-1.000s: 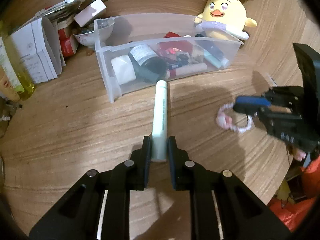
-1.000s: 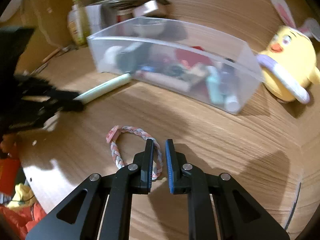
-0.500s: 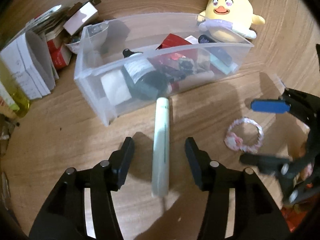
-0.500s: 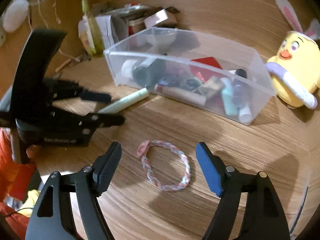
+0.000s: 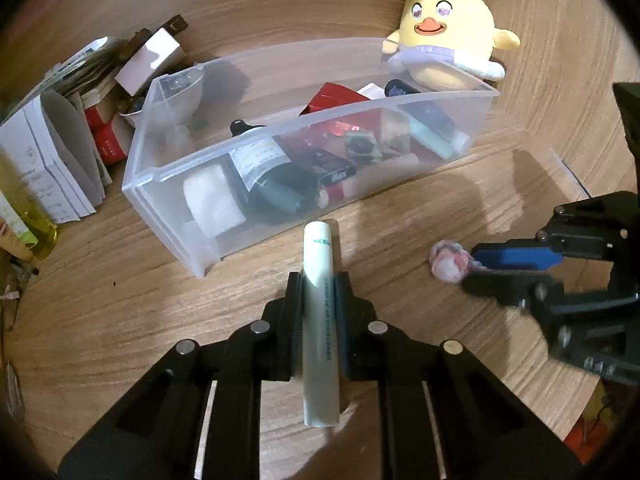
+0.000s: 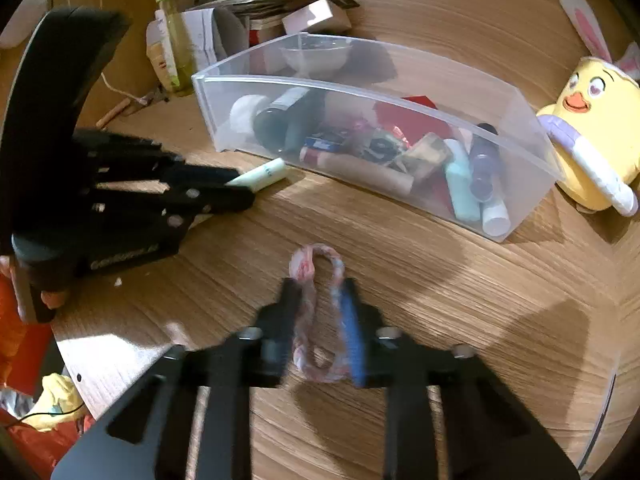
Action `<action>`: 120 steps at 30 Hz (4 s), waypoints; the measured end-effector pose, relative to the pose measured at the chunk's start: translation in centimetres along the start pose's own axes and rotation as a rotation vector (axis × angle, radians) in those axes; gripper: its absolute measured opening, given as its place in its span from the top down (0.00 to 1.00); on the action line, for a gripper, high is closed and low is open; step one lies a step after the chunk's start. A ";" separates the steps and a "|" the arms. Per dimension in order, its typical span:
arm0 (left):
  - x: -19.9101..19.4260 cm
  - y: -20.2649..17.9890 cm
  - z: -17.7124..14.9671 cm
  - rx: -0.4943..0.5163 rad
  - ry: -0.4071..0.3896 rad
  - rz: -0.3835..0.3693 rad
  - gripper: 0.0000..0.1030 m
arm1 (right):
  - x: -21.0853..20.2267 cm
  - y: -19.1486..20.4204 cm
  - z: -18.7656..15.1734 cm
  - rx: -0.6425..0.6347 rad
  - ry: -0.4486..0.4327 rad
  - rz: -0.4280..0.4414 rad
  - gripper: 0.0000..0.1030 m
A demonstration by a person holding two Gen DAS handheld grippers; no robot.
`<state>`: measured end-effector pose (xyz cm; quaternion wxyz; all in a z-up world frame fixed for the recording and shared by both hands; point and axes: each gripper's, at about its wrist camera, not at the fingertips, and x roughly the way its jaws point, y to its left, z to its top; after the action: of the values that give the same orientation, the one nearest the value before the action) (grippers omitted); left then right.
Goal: Organize objects
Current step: 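Lift the marker and bracelet and carry both over the clear box, then lower the marker and bracelet into the clear box and open both tools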
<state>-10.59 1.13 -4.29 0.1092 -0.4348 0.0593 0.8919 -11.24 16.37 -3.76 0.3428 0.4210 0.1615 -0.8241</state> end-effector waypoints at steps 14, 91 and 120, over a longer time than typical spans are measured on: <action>-4.2 -0.5 -0.3 -0.050 -0.104 0.005 0.86 | -2.6 -1.0 0.3 0.042 -0.101 -0.015 0.93; -5.3 4.0 9.1 -0.231 -0.314 0.062 0.86 | -1.7 -6.3 12.4 0.179 -0.283 -0.165 0.87; -4.2 3.2 8.1 -0.211 -0.239 0.042 0.50 | -0.6 -4.5 11.6 0.089 -0.199 -0.122 0.75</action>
<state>-15.01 -0.94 4.02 0.0508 -0.3334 -0.0390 0.9406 -20.94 13.41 3.56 0.2876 0.3415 0.1155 -0.8873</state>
